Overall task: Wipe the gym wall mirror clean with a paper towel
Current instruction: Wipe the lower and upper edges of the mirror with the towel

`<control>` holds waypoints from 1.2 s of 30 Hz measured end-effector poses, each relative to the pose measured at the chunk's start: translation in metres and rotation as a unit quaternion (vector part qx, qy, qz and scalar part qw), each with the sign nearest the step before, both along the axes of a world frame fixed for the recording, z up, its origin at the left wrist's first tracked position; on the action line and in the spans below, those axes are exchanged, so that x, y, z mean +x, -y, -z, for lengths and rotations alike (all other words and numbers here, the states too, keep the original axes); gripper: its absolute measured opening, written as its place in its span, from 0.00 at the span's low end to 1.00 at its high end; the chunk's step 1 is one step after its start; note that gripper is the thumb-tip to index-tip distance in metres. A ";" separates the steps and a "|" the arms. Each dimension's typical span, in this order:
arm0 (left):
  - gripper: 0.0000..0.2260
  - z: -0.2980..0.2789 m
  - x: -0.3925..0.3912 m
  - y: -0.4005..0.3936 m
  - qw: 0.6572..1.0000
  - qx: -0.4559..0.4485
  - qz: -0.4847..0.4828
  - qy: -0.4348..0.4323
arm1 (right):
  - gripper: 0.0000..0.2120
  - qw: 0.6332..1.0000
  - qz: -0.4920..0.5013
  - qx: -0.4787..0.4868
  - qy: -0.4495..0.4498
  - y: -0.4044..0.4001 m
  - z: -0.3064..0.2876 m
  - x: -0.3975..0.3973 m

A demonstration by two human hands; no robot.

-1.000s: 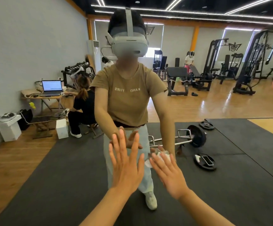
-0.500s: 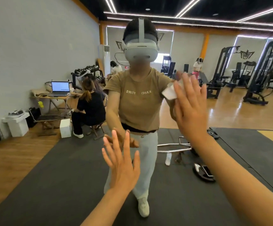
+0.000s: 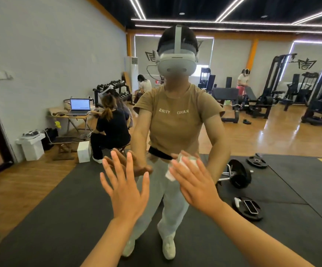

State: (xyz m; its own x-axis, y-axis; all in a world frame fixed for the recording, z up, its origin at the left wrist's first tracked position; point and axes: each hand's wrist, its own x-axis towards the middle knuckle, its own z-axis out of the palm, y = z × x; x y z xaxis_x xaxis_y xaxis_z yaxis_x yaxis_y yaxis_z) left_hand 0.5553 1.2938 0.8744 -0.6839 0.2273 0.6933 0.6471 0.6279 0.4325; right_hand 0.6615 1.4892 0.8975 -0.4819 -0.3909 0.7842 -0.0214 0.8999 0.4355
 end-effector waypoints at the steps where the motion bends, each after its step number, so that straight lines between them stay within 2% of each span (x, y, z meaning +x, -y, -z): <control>1: 0.34 -0.001 0.002 -0.001 1.000 0.005 -0.005 0.001 | 0.25 1.000 -0.002 0.019 0.016 -0.004 0.001 0.003; 5: 0.35 -0.005 0.012 -0.009 0.999 0.037 -0.009 0.008 | 0.23 0.997 0.008 0.075 0.026 -0.020 -0.026 0.014; 8: 0.34 -0.007 0.025 -0.023 0.998 0.046 0.020 -0.023 | 0.23 0.996 0.034 0.073 -0.032 -0.035 -0.069 0.022; 13: 0.33 -0.013 0.057 -0.065 0.993 0.043 0.074 -0.080 | 0.22 0.985 0.057 -0.016 -0.160 -0.045 -0.176 0.027; 16: 0.30 -0.019 0.068 -0.085 0.991 0.035 0.094 -0.091 | 0.22 0.968 0.052 -0.109 -0.220 -0.049 -0.208 0.028; 19: 0.28 -0.020 0.069 -0.094 0.993 0.034 0.089 -0.073 | 0.22 0.964 0.036 -0.142 -0.220 -0.050 -0.186 0.029; 24: 0.30 -0.011 0.055 -0.095 0.993 0.005 0.072 -0.091 | 0.21 0.982 0.054 -0.102 -0.150 -0.062 -0.079 0.045; 28: 0.30 -0.008 0.051 -0.096 0.993 -0.008 0.056 -0.105 | 0.28 0.992 0.081 -0.052 -0.083 -0.080 -0.011 0.070; 32: 0.29 -0.006 0.049 -0.094 0.993 -0.012 0.052 -0.109 | 0.28 0.992 0.099 -0.058 -0.043 -0.083 -0.008 0.083; 36: 0.28 -0.003 0.046 -0.093 0.992 -0.023 0.047 -0.113 | 0.27 0.993 0.107 -0.034 -0.034 -0.083 -0.070 0.087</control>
